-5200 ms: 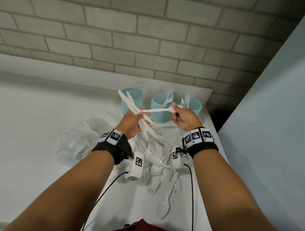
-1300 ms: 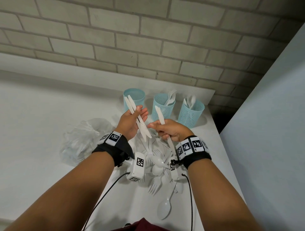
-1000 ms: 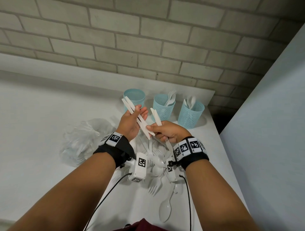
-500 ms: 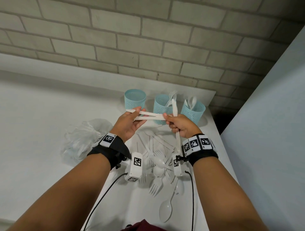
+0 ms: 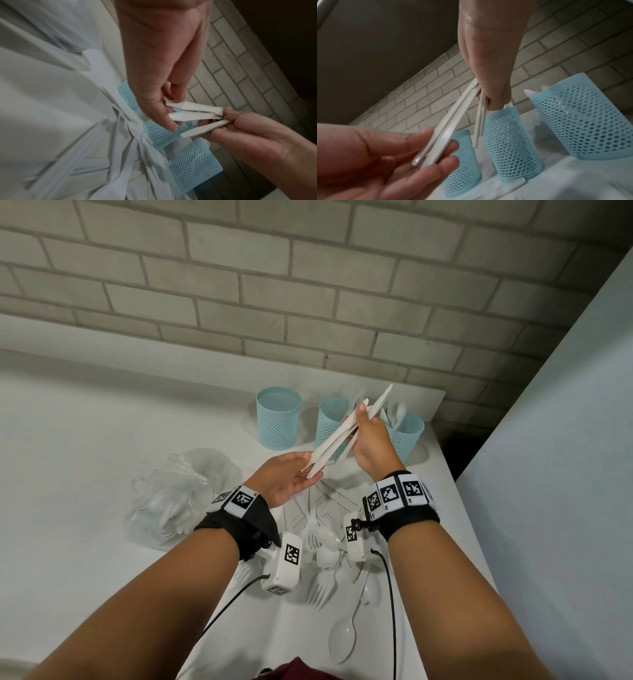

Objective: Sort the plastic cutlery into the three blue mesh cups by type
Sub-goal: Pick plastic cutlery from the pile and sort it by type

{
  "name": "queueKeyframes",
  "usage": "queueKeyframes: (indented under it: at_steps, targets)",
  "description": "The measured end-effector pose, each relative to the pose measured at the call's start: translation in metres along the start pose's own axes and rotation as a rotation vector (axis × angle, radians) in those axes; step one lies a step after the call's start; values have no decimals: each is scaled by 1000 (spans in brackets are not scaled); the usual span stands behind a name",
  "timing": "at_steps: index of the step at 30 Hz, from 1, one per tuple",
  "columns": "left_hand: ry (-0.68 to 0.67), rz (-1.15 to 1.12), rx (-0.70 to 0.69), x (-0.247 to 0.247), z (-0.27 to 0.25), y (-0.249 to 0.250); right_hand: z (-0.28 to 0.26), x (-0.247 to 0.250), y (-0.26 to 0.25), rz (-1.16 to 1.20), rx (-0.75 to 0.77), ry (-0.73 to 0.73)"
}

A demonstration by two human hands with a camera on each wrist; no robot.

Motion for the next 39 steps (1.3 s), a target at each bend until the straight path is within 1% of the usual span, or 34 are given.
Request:
queueKeyframes:
  at_steps: [3,5,8,10,12,15,19,21,23,26,28,30,32,35,39]
  targets:
    - [41,-14,1,2,2,-6,-9,-8,-4,151,-5,-118]
    - [67,-58,2,-1,4,-8,-13,-13,-7,200,19,-159]
    - [47,-144,95,-9,2,-9,-15,-19,-11,187,74,-166]
    - [12,-181,161,-13,-1,-8,-19,-23,-15,150,117,-221]
    - [-13,-235,196,-13,-3,-7,-24,-28,-19,109,138,-288]
    - [-18,-279,204,-12,-5,-5,-28,-32,-22,64,156,-350]
    - [4,-267,180,-10,-3,-6,-27,-35,-20,57,147,-327]
    - [36,-234,176,-9,0,-7,-26,-38,-16,-72,125,-329]
    - [81,-165,161,-7,2,-7,-25,-38,-13,-263,97,-329]
    - [146,-87,70,-3,7,-2,-19,-33,-11,-504,80,-287]
    - [147,-41,17,-2,9,0,-17,-34,-8,-581,49,-338]
    - [136,-12,-1,-2,9,1,-16,-38,-7,-577,11,-386]
    - [158,11,-16,0,8,4,-9,-42,-13,-578,6,-382]
    - [236,73,-63,10,8,12,6,-49,-31,-602,51,-330]
    - [301,147,-114,26,3,27,35,-67,-57,-498,149,-202]
Point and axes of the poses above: each hand's wrist, its own z-axis towards the middle knuckle, its own x-axis out of the back of the hand, y = z × x, the point moved 4 cm from there along z, towards the middle knuckle, and after that the axes turned 8 degrees about -z, right-handed, at the moved point
